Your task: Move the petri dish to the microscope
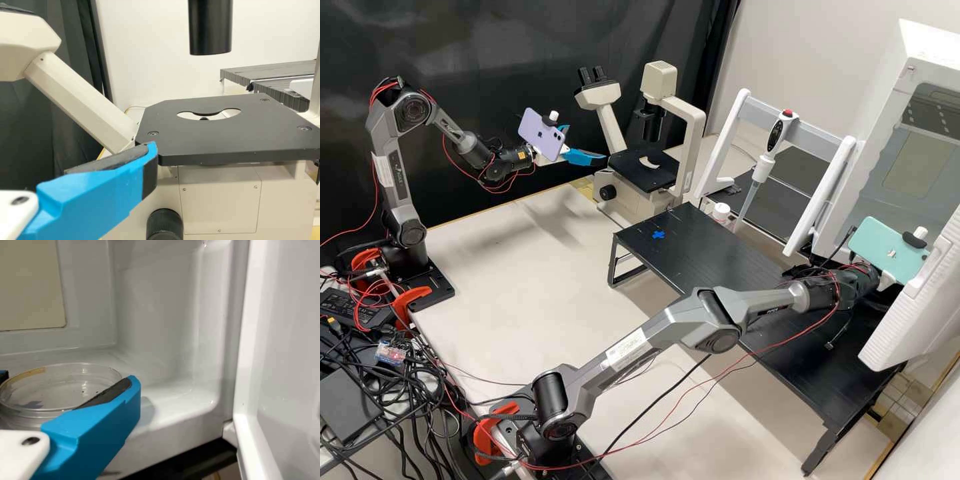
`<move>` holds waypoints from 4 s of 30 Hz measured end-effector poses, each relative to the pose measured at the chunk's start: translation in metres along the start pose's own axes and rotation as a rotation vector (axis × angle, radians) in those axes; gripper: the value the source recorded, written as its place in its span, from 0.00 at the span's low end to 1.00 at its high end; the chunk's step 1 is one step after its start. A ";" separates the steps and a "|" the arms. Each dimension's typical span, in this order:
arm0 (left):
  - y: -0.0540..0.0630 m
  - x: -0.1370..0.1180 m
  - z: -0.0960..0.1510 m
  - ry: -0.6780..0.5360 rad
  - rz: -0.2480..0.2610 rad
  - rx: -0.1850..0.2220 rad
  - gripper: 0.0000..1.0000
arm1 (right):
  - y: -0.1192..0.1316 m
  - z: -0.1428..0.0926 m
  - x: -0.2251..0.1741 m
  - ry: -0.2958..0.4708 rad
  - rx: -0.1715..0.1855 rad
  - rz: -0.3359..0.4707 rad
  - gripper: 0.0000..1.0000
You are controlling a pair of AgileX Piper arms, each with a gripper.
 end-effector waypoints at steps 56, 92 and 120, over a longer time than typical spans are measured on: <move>0.000 0.000 0.000 0.000 0.000 0.000 1.00 | -0.156 -0.161 -0.326 0.427 -0.370 -0.392 0.00; 0.000 0.000 0.000 0.000 0.000 0.000 1.00 | -0.309 -0.290 -0.247 0.279 -0.364 -0.397 0.00; 0.000 0.000 0.000 0.000 0.000 0.000 1.00 | -0.432 -0.272 -0.195 0.422 -0.156 -0.308 0.00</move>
